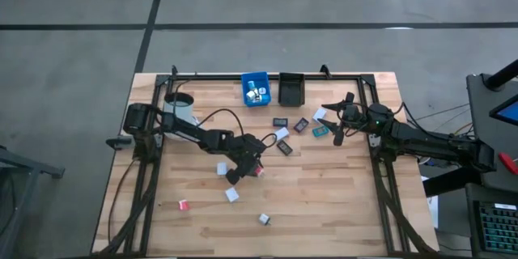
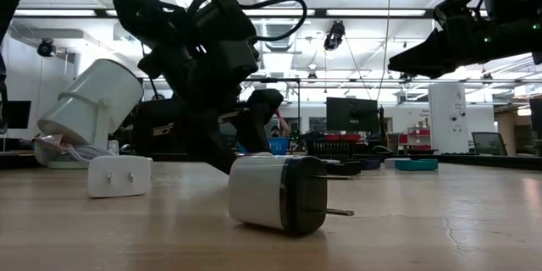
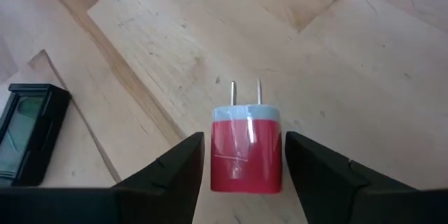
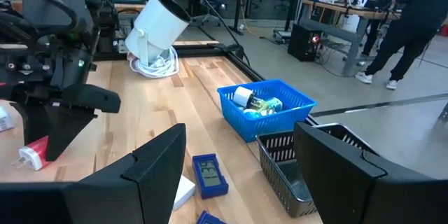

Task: Pick & Place Office items
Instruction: Put the right small red adapter into the blue basket

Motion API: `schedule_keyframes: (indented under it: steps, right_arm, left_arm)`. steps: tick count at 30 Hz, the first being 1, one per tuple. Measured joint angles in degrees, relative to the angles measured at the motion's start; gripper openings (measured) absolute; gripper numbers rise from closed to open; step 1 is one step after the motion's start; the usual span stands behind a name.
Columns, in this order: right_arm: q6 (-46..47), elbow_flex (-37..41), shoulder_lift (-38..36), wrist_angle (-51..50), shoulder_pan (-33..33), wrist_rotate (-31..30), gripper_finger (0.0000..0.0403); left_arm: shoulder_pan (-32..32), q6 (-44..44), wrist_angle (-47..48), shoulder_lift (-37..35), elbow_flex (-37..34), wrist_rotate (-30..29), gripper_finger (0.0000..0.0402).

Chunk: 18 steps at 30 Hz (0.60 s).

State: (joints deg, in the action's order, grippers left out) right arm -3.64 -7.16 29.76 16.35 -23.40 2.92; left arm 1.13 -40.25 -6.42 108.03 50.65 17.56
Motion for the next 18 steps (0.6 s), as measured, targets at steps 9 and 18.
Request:
schedule_keyframes:
  steps: [9,18]
  right_arm:
    - [0.0,0.0,0.0,0.0,0.0,0.0,0.0256]
    - [0.0,0.0,0.0,0.0,0.0,0.0,0.0256]
  left_arm:
    - [-0.2,0.0,-0.5,0.0,0.0,0.0,0.0141]
    - [-0.4,0.0,-1.1,0.0,0.0,0.0,0.015]
